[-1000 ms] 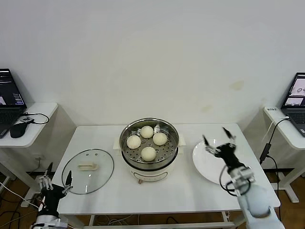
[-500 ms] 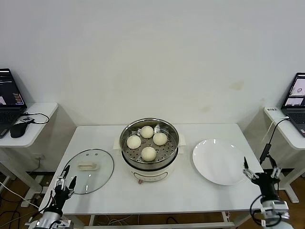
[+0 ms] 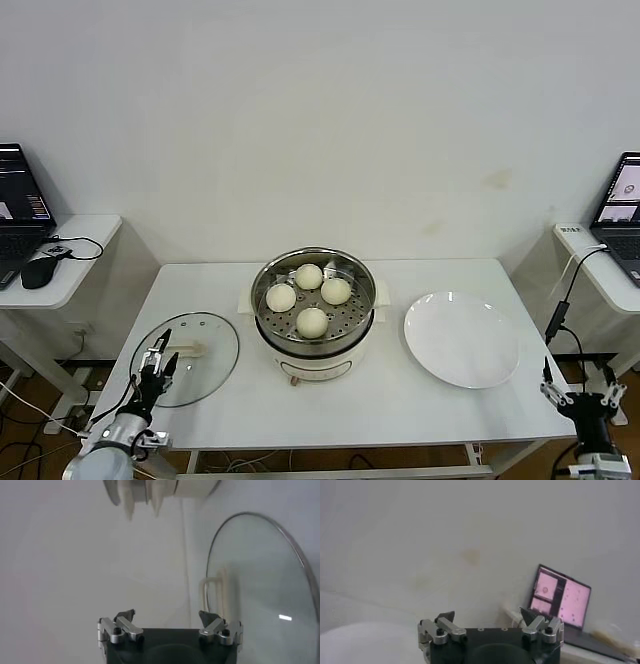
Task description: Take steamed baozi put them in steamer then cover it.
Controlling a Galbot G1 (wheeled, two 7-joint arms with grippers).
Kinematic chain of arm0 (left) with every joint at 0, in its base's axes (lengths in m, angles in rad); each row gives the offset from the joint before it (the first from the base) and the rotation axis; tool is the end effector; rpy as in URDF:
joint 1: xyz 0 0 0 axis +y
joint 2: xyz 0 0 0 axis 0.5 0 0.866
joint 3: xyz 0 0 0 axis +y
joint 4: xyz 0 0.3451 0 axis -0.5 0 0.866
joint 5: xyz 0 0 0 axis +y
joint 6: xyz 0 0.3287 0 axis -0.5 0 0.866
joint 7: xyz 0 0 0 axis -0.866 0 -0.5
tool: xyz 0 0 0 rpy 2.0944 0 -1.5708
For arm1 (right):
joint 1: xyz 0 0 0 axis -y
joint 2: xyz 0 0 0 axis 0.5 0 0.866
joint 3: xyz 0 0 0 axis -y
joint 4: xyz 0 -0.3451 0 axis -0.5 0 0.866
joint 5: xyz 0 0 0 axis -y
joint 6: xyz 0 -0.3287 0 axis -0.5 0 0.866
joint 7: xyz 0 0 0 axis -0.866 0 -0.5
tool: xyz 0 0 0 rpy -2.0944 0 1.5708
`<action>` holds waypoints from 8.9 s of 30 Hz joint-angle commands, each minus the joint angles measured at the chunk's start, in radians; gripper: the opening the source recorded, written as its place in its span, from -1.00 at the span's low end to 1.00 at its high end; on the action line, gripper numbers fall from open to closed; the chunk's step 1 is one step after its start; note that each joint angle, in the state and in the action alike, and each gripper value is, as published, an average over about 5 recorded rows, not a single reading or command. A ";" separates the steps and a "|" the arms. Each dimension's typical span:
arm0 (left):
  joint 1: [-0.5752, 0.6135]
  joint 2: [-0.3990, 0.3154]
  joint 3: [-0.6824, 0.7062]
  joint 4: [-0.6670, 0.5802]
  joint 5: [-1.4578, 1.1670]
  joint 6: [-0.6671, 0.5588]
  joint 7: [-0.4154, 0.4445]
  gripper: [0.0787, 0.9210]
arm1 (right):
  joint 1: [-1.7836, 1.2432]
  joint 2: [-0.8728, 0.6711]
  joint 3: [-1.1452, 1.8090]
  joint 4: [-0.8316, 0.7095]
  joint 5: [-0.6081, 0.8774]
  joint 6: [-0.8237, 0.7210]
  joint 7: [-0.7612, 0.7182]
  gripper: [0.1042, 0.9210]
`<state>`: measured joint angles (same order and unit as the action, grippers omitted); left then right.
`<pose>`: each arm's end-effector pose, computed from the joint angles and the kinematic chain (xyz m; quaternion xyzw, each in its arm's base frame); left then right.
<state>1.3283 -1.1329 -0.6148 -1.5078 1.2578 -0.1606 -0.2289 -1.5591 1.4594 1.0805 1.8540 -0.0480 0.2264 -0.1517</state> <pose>0.2255 0.1822 -0.3967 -0.0593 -0.6688 -0.7411 0.0022 0.1194 -0.1939 -0.3345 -0.1353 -0.9697 0.2034 0.0072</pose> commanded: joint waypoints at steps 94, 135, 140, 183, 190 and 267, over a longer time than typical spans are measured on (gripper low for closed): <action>-0.060 0.118 -0.008 -0.411 -0.237 0.281 0.234 -0.87 | -0.039 0.031 -0.166 -0.069 -0.111 0.068 0.002 0.76; -0.543 -0.314 0.583 -0.198 0.162 0.713 0.571 -0.87 | 0.030 0.104 -0.308 -0.166 -0.364 -0.021 0.117 0.76; -0.521 -0.372 0.566 -0.191 0.245 0.720 0.591 -0.87 | 0.029 0.107 -0.315 -0.174 -0.384 -0.029 0.122 0.76; -0.444 -0.470 0.587 -0.146 0.379 0.691 0.566 -0.87 | 0.027 0.118 -0.363 -0.217 -0.434 -0.003 0.134 0.76; -0.453 -0.471 0.589 -0.129 0.375 0.687 0.559 -0.87 | 0.025 0.118 -0.364 -0.219 -0.434 0.000 0.135 0.76; 0.512 -0.169 0.016 -0.554 -1.510 -0.025 0.065 0.77 | -0.137 -0.014 -0.503 0.031 -0.087 -0.024 0.055 0.76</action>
<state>1.7361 -1.3017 -0.5563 -2.1164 -0.0407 -0.0699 -0.1671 -1.6586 1.4661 0.6090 1.8204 -0.2028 0.2113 -0.0841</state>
